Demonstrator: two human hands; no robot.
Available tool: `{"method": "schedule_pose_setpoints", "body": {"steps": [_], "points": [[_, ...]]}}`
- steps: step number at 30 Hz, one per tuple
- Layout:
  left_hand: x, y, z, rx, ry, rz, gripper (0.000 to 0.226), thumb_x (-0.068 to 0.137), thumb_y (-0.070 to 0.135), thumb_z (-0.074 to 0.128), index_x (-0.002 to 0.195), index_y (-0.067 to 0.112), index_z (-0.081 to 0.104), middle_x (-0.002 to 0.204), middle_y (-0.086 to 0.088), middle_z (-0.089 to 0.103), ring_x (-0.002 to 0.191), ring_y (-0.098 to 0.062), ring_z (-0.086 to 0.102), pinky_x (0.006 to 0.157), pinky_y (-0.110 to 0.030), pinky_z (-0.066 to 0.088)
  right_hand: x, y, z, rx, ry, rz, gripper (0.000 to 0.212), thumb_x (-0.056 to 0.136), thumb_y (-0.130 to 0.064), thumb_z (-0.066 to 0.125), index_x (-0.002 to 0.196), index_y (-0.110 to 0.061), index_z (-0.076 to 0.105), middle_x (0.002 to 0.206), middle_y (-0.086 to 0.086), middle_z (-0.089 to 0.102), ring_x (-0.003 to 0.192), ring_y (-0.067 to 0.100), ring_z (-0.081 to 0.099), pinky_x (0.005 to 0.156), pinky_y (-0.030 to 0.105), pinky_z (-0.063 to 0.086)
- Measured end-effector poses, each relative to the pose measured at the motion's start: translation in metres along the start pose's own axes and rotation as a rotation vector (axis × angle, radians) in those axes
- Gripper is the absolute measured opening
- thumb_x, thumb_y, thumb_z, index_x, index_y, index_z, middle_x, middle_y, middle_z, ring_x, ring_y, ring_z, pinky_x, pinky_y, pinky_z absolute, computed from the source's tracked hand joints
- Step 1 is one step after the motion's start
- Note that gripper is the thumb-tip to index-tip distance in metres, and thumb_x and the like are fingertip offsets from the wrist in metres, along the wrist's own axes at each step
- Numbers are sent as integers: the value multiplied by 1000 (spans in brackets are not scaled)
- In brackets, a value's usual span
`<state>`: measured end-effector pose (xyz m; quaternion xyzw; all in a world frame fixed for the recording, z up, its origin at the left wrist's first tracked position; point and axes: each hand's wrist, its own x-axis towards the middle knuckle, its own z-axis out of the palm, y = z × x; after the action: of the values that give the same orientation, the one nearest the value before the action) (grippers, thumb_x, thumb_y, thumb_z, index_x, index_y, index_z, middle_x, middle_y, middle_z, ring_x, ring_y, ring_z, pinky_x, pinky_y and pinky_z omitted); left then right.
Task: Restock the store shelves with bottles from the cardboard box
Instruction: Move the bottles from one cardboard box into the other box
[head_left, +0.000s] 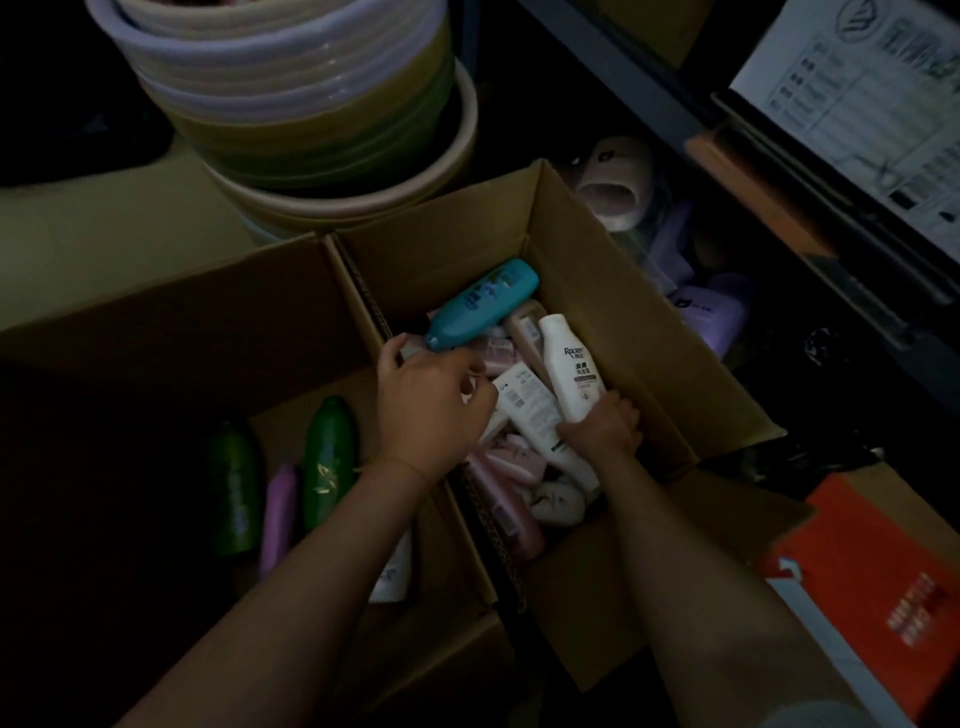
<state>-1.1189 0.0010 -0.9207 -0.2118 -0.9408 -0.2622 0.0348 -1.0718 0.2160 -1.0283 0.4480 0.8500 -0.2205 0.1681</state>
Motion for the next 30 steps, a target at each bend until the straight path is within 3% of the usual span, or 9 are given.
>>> {"method": "schedule_pose_setpoints", "body": {"steps": [5, 7, 9, 12, 15, 18, 24, 27, 30], "points": [[3, 4, 1, 8, -23, -18, 46, 84, 51, 35, 94, 26, 73, 73, 10, 68, 83, -14, 66, 116, -40, 17, -30, -24, -16, 368, -163, -50, 93, 72, -34, 83, 146, -10, 31, 136, 6, 48, 115, 25, 52, 82, 30, 48], [3, 6, -2, -37, -17, -36, 47, 85, 51, 38, 107, 25, 71, 80, 10, 69, 89, -15, 66, 115, -38, 17, -55, -40, -30, 489, -189, -185, 82, 75, -31, 80, 143, -14, 36, 127, 3, 53, 99, 17, 52, 61, 22, 44], [2, 10, -10, -168, -21, -94, 48, 91, 50, 46, 128, 23, 61, 97, 9, 70, 102, -12, 62, 114, -34, 17, -81, -61, -47, 613, -202, -300, 83, 72, -39, 80, 141, -20, 37, 125, 2, 53, 99, 13, 56, 59, 22, 48], [9, 16, -47, -848, -69, -437, 60, 98, 39, 60, 150, 21, 37, 129, 4, 61, 119, -7, 54, 114, -35, 36, -124, -90, -71, 745, -237, -471, 76, 67, -45, 82, 128, -30, 40, 115, -6, 59, 98, 9, 62, 76, 36, 59], [9, 3, -90, -1290, 58, -562, 46, 97, 22, 63, 139, 13, 48, 122, -7, 67, 111, -23, 68, 94, -40, 57, -170, -116, -83, 734, -287, -675, 68, 68, -47, 82, 119, -30, 41, 111, -13, 61, 98, 2, 63, 79, 30, 57], [-8, -40, -115, -1345, 164, -631, 33, 88, 16, 71, 119, 9, 60, 114, -20, 70, 101, -35, 71, 85, -49, 59, -200, -145, -63, 580, -399, -791, 56, 77, -48, 76, 115, -24, 43, 109, -7, 63, 94, 5, 65, 78, 31, 57], [-77, -140, -86, -1064, 130, -1034, 39, 87, 16, 73, 122, 5, 60, 111, -17, 71, 94, -33, 71, 73, -41, 60, -223, -178, 27, 163, -576, -740, 42, 90, -33, 65, 127, -20, 49, 115, 2, 60, 94, 13, 59, 73, 27, 45], [-93, -167, -58, -936, 46, -1143, 33, 90, 9, 67, 122, 5, 58, 116, -19, 66, 96, -32, 65, 72, -35, 53, -227, -179, 29, 226, -582, -783, 29, 93, -27, 63, 119, -14, 60, 106, 1, 62, 99, 16, 60, 77, 27, 45], [-71, -156, -55, -1034, 66, -1089, 19, 97, 8, 55, 115, 13, 58, 113, -19, 67, 94, -31, 64, 71, -36, 49, -225, -179, 1, 490, -621, -831, 13, 96, -11, 58, 105, -6, 66, 87, 2, 65, 77, 12, 64, 67, 20, 50]]}}
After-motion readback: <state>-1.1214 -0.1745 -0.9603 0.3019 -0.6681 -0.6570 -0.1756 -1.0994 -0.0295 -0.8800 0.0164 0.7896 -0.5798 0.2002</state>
